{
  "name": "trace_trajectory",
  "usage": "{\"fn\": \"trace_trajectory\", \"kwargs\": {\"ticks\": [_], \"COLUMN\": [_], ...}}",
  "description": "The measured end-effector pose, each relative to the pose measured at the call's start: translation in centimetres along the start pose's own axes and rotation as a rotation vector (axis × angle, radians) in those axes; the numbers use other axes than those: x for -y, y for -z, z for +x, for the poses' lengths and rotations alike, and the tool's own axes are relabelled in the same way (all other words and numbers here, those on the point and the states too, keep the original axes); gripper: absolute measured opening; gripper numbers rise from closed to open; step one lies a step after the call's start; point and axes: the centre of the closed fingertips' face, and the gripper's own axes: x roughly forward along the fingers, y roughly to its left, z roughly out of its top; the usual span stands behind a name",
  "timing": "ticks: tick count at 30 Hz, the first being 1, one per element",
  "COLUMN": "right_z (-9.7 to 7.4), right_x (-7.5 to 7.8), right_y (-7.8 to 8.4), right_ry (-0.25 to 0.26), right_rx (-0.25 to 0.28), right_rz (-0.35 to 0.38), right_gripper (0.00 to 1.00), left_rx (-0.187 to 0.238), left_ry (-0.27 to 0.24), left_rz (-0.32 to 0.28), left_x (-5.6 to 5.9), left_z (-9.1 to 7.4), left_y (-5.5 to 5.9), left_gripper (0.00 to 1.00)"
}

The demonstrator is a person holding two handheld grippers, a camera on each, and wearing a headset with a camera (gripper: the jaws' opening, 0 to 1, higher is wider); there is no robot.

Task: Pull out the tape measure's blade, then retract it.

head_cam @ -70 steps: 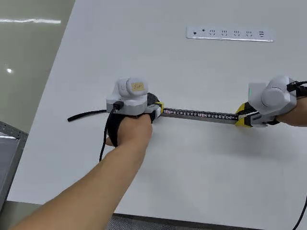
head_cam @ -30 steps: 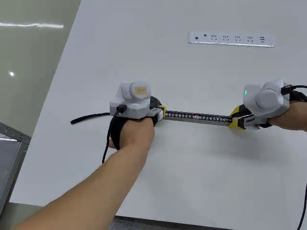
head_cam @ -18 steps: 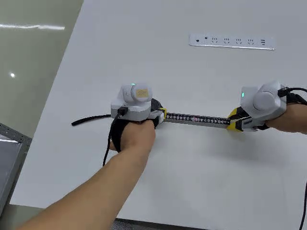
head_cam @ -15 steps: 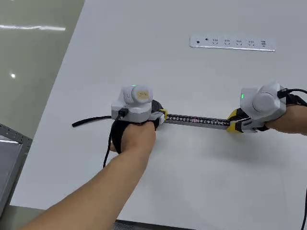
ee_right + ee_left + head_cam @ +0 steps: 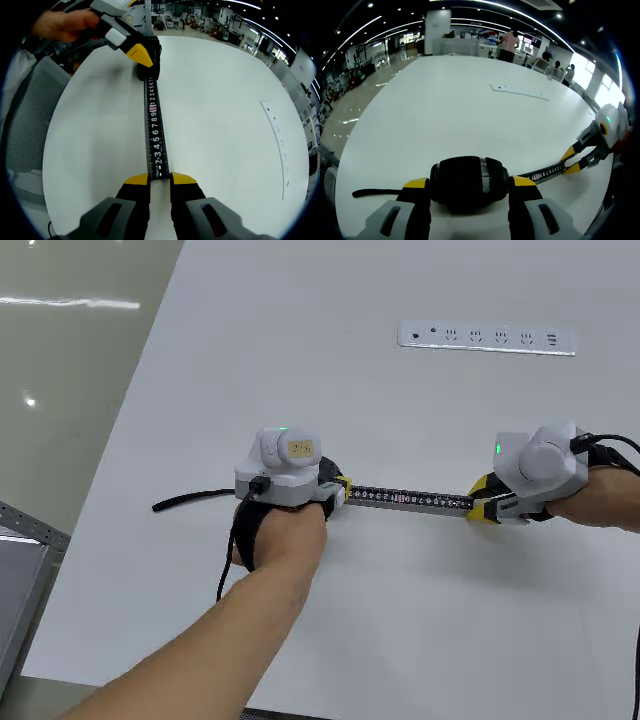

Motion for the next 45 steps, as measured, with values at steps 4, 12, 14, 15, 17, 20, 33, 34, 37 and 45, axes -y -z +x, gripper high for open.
{"fn": "trace_trajectory", "kwargs": {"ticks": [4,12,14,15,17,20,33,34,37,45], "right_z": [0.1,0.5,0.6,0.6,0.8,1.0,1.8,1.9,2.0,2.2], "right_x": [-0.1,-0.2,-0.2,-0.3,-0.3,-0.3,-0.3,-0.3,-0.3,-0.6], "right_y": [-0.3,-1.0,-1.2,-1.3,-1.5,-1.7,-2.8,-2.9,-3.1,-3.9], "right_ry": [0.001,0.006,0.006,0.005,0.006,0.004,0.001,0.001,0.002,-0.003], "right_rx": [0.002,0.008,0.012,0.013,0.015,0.017,0.028,0.028,0.031,0.032], "right_rz": [-0.002,-0.009,-0.007,-0.007,-0.007,-0.009,-0.013,-0.013,-0.012,-0.023], "right_gripper": [0.15,0.15,0.15,0.15,0.15,0.15,0.15,0.15,0.15,0.15], "left_rx": [0.001,0.002,0.001,0.001,0.001,0.001,-0.001,-0.001,-0.001,-0.003], "left_ry": [0.0,0.0,0.001,0.001,0.001,0.001,0.001,0.001,0.001,0.002], "left_rz": [0.0,0.0,0.001,0.002,0.002,0.002,0.003,0.003,0.003,0.004], "left_x": [0.0,0.0,0.0,0.0,0.0,0.0,0.1,0.1,0.1,0.1], "left_z": [0.0,0.0,0.0,0.0,0.0,0.0,0.0,0.0,0.0,0.0], "left_y": [0.0,0.0,0.0,0.0,0.0,0.1,0.1,0.1,0.1,0.1], "left_gripper": [0.59,0.59,0.59,0.59,0.59,0.59,0.59,0.59,0.59,0.59]}}
